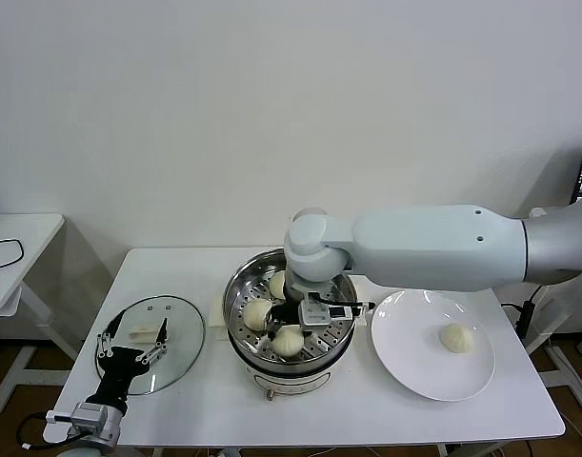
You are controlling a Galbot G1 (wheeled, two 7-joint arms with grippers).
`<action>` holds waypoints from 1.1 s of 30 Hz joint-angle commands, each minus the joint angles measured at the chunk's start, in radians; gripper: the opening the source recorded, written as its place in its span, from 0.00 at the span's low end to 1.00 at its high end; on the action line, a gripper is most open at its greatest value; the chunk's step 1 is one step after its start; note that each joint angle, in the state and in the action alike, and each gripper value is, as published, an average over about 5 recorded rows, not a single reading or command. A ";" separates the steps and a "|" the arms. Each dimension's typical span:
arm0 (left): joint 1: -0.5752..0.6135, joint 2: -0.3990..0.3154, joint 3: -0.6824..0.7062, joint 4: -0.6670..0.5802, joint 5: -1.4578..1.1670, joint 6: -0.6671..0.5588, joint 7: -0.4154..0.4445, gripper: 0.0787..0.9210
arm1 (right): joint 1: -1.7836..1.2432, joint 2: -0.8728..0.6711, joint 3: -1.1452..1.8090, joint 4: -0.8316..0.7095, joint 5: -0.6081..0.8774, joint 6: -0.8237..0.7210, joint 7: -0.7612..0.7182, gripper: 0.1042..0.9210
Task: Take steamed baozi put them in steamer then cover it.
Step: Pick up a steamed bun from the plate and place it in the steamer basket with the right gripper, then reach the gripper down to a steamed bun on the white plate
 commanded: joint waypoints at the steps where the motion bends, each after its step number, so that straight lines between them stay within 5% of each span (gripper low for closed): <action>1: 0.001 0.000 -0.006 0.001 -0.001 -0.001 0.002 0.88 | -0.035 0.009 0.000 -0.017 -0.006 -0.010 -0.013 0.69; 9: 0.000 0.001 0.002 -0.001 0.000 0.001 0.001 0.88 | 0.079 -0.096 0.036 0.034 0.095 -0.036 -0.024 0.86; 19: 0.004 0.002 0.021 -0.010 0.006 -0.001 0.001 0.88 | 0.216 -0.466 0.018 0.010 0.364 -0.274 -0.153 0.88; 25: 0.008 0.004 0.036 -0.028 0.008 0.002 -0.004 0.88 | 0.090 -0.657 0.047 -0.050 0.311 -0.469 -0.216 0.88; 33: 0.009 0.004 0.052 -0.030 0.008 0.000 -0.004 0.88 | -0.206 -0.751 0.219 -0.225 0.140 -0.540 -0.253 0.88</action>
